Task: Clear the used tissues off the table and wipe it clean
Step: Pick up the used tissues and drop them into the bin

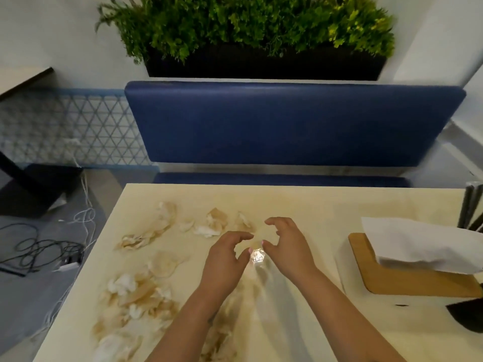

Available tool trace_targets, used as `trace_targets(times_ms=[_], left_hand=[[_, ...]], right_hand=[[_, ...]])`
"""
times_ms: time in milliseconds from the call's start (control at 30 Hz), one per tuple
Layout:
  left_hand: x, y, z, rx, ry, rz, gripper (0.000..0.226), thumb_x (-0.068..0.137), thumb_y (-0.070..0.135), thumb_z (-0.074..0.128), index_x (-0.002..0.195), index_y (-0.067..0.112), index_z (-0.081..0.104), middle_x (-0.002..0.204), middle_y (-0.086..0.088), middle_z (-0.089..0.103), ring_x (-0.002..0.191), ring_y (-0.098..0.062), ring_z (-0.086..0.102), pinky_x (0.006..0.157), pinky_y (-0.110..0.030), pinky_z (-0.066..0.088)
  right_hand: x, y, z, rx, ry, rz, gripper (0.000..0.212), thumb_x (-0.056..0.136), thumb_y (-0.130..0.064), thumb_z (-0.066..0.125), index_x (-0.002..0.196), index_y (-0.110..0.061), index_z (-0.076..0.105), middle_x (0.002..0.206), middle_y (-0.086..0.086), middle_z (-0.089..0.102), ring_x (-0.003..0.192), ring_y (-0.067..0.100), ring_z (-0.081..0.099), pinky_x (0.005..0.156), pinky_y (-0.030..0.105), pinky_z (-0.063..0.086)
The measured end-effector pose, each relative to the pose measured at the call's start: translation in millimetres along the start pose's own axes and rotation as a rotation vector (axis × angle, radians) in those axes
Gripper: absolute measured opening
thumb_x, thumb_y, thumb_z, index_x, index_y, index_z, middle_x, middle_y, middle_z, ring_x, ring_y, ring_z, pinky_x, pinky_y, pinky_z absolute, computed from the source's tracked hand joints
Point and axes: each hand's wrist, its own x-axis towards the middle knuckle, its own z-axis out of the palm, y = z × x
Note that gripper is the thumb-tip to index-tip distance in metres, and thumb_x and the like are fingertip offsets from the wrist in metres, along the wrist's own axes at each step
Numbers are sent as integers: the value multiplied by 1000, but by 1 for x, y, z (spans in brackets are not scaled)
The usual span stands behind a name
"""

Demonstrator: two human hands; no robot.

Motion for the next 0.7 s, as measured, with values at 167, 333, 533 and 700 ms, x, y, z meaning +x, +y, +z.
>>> trace_targets(times_ms=[167, 333, 533, 700], left_hand=[[12, -13, 7, 1, 62, -44, 30, 85, 15, 65, 99, 41, 59, 103, 27, 58, 101, 6, 53, 77, -19, 50], [17, -27, -2, 40, 97, -53, 28, 85, 15, 64, 100, 38, 60, 101, 27, 55, 98, 11, 50, 74, -16, 49], [25, -48, -27, 68, 79, -48, 26, 86, 14, 64, 104, 32, 63, 104, 22, 55, 100, 10, 48, 74, -15, 48], [35, -64, -45, 89, 48, -39, 27, 85, 12, 63, 105, 31, 62, 107, 21, 54, 102, 12, 47, 76, -17, 48]], right_hand=[[36, 7, 19, -104, -109, -9, 51, 85, -23, 65, 133, -25, 47, 135, -8, 40, 116, 14, 50, 88, 26, 46], [63, 9, 45, -214, -213, 34, 58, 85, -25, 65, 138, -24, 41, 138, -3, 36, 125, 19, 41, 92, 34, 47], [87, 5, 77, -299, -260, 113, 62, 85, -20, 59, 141, -28, 36, 136, -1, 35, 124, 21, 36, 87, 34, 47], [103, 5, 98, -324, -250, 143, 53, 87, -11, 53, 137, -23, 43, 130, 3, 40, 120, 23, 38, 84, 32, 45]])
